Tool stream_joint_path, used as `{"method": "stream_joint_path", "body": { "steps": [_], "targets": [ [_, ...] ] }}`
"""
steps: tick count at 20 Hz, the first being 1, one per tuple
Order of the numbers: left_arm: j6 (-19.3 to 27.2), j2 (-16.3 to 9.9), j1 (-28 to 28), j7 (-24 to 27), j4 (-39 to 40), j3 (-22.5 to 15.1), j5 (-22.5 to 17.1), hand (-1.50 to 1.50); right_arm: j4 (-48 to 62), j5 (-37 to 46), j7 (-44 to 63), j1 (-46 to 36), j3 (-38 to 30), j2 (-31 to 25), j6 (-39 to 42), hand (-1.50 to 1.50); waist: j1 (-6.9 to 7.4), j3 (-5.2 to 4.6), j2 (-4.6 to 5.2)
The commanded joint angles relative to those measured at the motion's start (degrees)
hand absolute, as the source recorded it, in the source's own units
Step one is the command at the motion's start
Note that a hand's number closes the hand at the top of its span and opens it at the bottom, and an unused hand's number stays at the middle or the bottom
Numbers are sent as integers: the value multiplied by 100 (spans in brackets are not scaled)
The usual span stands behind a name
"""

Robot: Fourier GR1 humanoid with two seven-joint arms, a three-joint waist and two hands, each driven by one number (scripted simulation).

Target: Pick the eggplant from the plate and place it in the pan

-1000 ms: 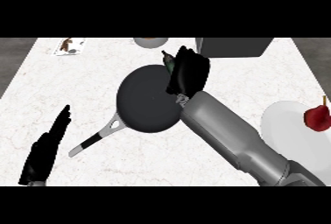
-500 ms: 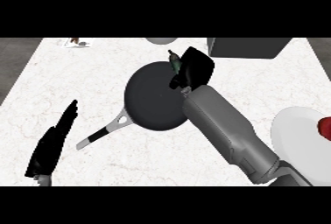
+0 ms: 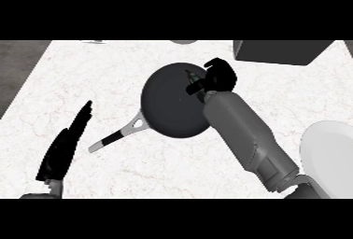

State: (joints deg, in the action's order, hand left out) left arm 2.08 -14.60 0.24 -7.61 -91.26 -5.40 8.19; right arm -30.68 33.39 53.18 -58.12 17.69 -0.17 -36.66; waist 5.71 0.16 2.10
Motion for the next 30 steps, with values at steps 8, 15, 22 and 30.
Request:
{"method": "stream_joint_path", "body": {
  "steps": [8,15,22,30],
  "targets": [
    [9,76,-219,65,273,9,53,0,-51,-918,-1705,211,-443,16,-2358,-150,48,-2,-6],
    [48,113,176,142,239,15,50,0,-62,-1102,-2017,138,-934,15,-3963,-150,-122,-9,-97],
    [102,44,251,171,251,269,7,0,-968,-1378,-2409,1250,-684,15,-4753,-150,-461,-13,-217],
    [169,52,309,-34,169,449,-13,0,-3114,-634,-2935,3815,-151,-49,-4459,-150,-817,-23,-292]
  ]
}}
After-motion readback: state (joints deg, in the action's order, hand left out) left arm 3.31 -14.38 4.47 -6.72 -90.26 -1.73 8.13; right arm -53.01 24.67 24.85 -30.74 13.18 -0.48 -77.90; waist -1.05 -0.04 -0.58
